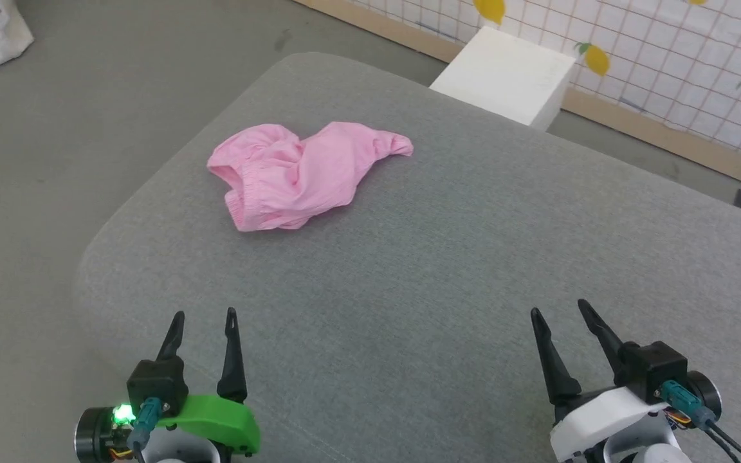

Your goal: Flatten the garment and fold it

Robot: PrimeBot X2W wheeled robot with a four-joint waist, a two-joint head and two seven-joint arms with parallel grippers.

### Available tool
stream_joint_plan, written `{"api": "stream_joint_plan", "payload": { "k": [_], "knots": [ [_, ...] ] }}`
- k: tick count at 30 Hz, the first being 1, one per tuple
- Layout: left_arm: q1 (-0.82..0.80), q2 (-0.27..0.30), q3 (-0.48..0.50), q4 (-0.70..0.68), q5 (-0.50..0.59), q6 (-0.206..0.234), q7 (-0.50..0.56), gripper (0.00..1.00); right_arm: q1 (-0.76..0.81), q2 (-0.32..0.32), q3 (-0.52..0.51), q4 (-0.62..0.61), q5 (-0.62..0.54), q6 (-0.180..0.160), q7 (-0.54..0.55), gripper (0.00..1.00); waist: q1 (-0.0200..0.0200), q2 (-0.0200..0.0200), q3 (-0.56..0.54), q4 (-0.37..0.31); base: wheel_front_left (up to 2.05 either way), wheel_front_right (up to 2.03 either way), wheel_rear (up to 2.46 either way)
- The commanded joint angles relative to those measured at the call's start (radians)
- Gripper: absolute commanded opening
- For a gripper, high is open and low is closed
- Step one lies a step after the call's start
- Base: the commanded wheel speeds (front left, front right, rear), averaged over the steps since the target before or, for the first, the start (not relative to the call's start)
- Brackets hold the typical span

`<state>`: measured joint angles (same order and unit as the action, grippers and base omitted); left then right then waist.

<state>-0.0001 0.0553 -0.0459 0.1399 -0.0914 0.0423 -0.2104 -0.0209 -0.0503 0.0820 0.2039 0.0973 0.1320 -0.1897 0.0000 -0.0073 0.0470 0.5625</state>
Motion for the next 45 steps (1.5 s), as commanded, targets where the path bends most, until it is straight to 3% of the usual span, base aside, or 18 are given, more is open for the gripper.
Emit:
{"api": "stream_joint_plan", "payload": {
  "k": [1, 21, 29, 33, 38, 45],
  "knots": [
    [0.012, -0.004, -0.002, 0.005, -0.009, 0.006, -0.010, 1.00, -0.016, 0.000, 0.003, 0.007, 0.008, -0.001, -0.011, 1.00, 0.0000, 0.0061, 0.003, 0.016, 0.00, 0.00, 0.00],
    [0.008, -0.005, -0.010, 0.028, -0.055, 0.020, -0.051, 1.00, -0.033, 0.000, 0.003, 0.033, 0.014, -0.001, -0.034, 1.00, 0.0000, 0.0073, 0.028, 0.117, 0.00, 0.00, 0.00],
    [-0.005, -0.005, -0.012, 0.030, -0.070, 0.014, -0.051, 1.00, -0.042, 0.000, 0.000, 0.026, 0.005, -0.001, -0.025, 1.00, 0.0000, 0.0073, 0.042, 0.108, 0.00, 0.00, 0.00],
    [-0.040, -0.005, -0.006, 0.040, -0.103, -0.017, -0.051, 1.00, -0.051, 0.000, -0.001, 0.020, -0.002, -0.001, -0.017, 1.00, 0.0000, 0.0073, 0.054, 0.097, 0.00, 0.00, 0.00],
    [-0.174, 0.014, 0.025, 0.098, -0.189, -0.101, -0.046, 1.00, -0.081, 0.000, -0.004, -0.010, -0.033, -0.001, 0.012, 1.00, 0.0000, 0.0073, 0.108, 0.051, 0.00, 0.00, 0.00],
    [-0.483, 0.148, 0.040, 0.201, -0.320, -0.165, 0.071, 1.00, -0.133, 0.000, -0.033, -0.091, -0.102, -0.001, 0.073, 1.00, 0.0000, 0.0073, 0.255, -0.065, 0.00, 0.00, 0.00]
  ]
}}
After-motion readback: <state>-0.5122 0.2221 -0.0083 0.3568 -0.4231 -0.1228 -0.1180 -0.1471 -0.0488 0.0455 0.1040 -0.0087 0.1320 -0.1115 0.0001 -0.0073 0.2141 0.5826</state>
